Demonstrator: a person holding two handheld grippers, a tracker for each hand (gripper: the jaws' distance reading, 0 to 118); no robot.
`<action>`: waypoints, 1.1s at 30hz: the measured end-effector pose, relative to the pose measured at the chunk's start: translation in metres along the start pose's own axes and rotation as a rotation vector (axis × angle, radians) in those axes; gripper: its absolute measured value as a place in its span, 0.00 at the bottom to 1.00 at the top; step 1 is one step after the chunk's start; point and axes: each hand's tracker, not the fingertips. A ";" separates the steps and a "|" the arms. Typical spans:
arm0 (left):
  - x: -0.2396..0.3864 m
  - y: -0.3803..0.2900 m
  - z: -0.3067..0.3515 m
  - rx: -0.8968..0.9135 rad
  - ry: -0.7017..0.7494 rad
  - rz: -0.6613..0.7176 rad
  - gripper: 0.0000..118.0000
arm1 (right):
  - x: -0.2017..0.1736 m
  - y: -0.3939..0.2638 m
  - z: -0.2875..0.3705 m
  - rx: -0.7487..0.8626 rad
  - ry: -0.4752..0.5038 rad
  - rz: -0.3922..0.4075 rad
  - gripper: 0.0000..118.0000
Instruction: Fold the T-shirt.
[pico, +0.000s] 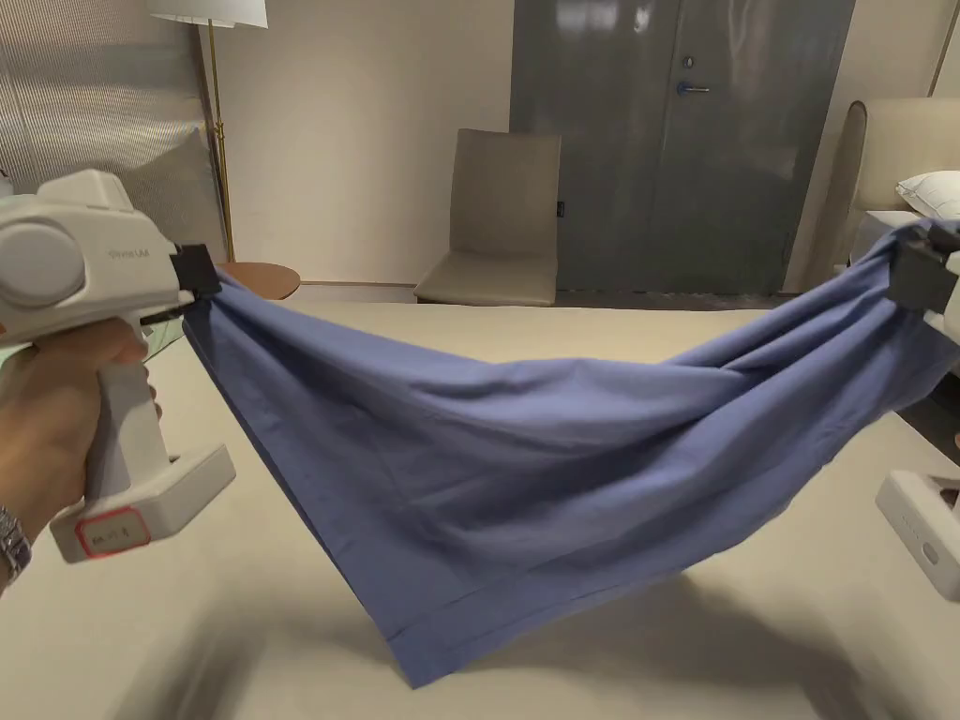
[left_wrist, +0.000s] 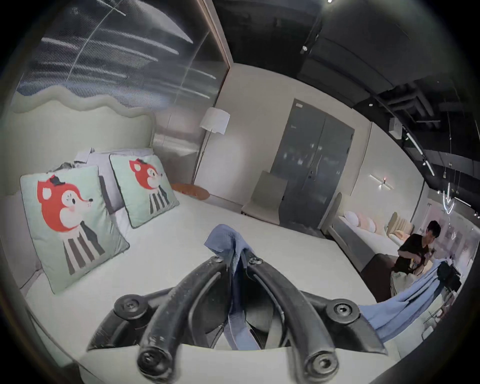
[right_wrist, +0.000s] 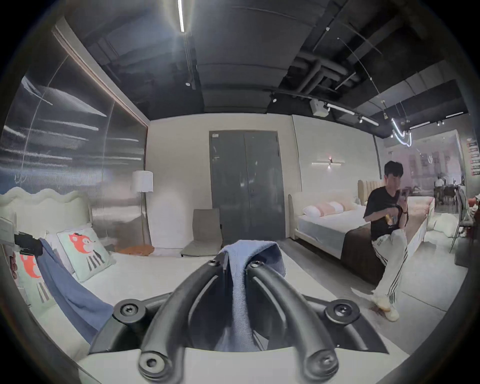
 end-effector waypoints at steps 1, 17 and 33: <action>-0.004 -0.010 0.005 -0.015 0.000 -0.008 0.02 | 0.002 -0.008 0.006 -0.013 -0.001 0.000 0.08; -0.076 -0.171 0.142 -0.350 0.080 -0.056 0.02 | 0.047 -0.134 0.184 -0.373 0.006 -0.030 0.08; -0.142 -0.292 0.165 -0.611 0.209 -0.038 0.02 | 0.092 -0.257 0.238 -0.812 -0.115 -0.051 0.08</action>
